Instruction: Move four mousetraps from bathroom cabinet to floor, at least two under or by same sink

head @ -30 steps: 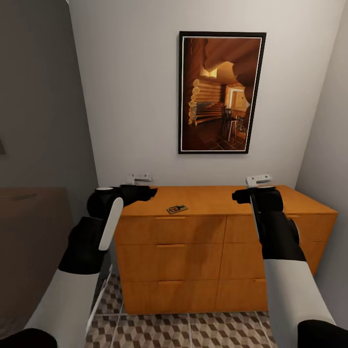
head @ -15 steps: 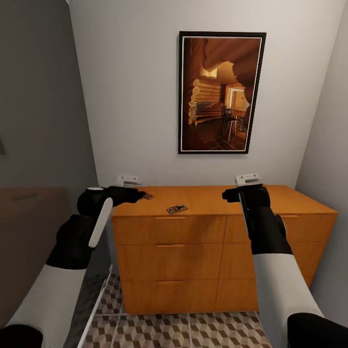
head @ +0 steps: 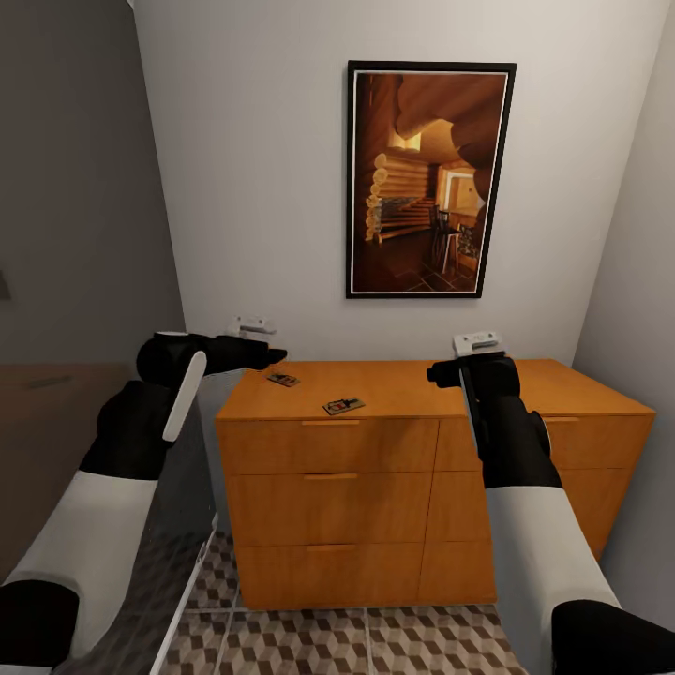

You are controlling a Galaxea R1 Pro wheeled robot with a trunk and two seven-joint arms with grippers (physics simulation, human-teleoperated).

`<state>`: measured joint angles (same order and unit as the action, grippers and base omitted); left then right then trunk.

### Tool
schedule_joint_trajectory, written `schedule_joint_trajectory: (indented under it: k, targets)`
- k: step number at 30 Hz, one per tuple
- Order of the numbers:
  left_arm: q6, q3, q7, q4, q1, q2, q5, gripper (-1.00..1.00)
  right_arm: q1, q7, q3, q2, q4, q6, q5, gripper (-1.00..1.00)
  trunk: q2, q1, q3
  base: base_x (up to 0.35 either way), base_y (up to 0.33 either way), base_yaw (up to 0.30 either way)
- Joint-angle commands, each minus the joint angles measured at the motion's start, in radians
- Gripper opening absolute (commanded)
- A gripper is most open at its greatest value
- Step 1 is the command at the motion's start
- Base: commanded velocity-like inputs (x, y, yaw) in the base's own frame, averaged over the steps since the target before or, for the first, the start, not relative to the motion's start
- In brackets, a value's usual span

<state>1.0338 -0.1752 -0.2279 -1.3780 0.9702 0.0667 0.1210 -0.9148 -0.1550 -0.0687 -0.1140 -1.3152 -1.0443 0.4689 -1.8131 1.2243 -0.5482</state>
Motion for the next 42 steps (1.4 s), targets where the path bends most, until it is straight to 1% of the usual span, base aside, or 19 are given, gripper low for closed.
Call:
schedule_joint_trajectory:
  k: [1,8,12,13,18,22,30,36,38,41,42]
  targets:
    - [0.004,-0.001,-0.005,0.006,0.010,0.002,0.007,1.00,-0.005,-0.011,-0.002,-0.001,-0.001,-0.003,0.010,1.00,-0.001,0.000,-0.001,0.000,0.000,0.000]
    - [0.003,-0.001,-0.065,0.028,0.042,0.005,0.003,1.00,-0.019,-0.013,-0.002,-0.002,-0.025,-0.003,0.012,1.00,-0.001,0.000,-0.001,0.041,0.000,0.000]
    - [0.002,-0.002,-0.109,0.031,0.048,0.005,0.001,1.00,-0.021,-0.014,-0.002,-0.002,-0.041,-0.003,0.011,1.00,-0.001,0.000,-0.001,0.106,0.000,0.000]
    - [0.002,-0.002,-0.109,0.031,0.048,0.005,0.001,1.00,-0.021,-0.014,-0.002,-0.002,-0.041,-0.003,0.011,1.00,-0.001,0.000,-0.001,0.118,0.000,0.000]
    - [0.001,-0.005,-0.159,0.033,0.050,0.006,0.001,1.00,-0.022,-0.015,-0.002,-0.001,-0.050,-0.003,0.011,1.00,-0.001,0.000,-0.001,0.133,0.000,0.000]
    - [0.000,-0.008,-0.187,0.034,0.051,0.007,0.000,1.00,-0.022,-0.015,-0.002,-0.001,-0.054,-0.003,0.012,1.00,-0.001,0.000,-0.001,0.146,0.000,0.000]
    - [0.000,-0.010,-0.222,0.035,0.051,0.016,0.000,1.00,-0.022,-0.014,-0.002,-0.002,-0.072,-0.003,0.014,1.00,-0.001,0.000,-0.001,0.154,0.000,0.000]
    - [0.000,-0.014,-0.234,0.035,0.051,0.018,-0.001,1.00,-0.022,-0.015,-0.002,-0.001,-0.079,-0.003,0.013,1.00,-0.001,0.000,-0.001,0.157,0.000,0.015]
    - [0.000,-0.020,-0.237,0.035,0.051,0.019,-0.001,1.00,-0.022,-0.015,-0.003,-0.001,-0.080,-0.003,0.013,1.00,-0.001,0.000,-0.001,0.157,0.000,0.060]
    - [0.001,-0.043,-0.239,0.035,0.051,0.019,-0.001,1.00,-0.022,-0.015,-0.003,-0.001,-0.081,-0.003,0.013,1.00,-0.001,0.000,-0.001,0.158,0.000,0.039]
    - [0.001,-0.043,-0.239,0.035,0.051,0.019,-0.001,1.00,-0.022,-0.015,-0.003,-0.001,-0.081,-0.003,0.013,1.00,-0.001,0.000,-0.001,0.158,0.000,0.031]
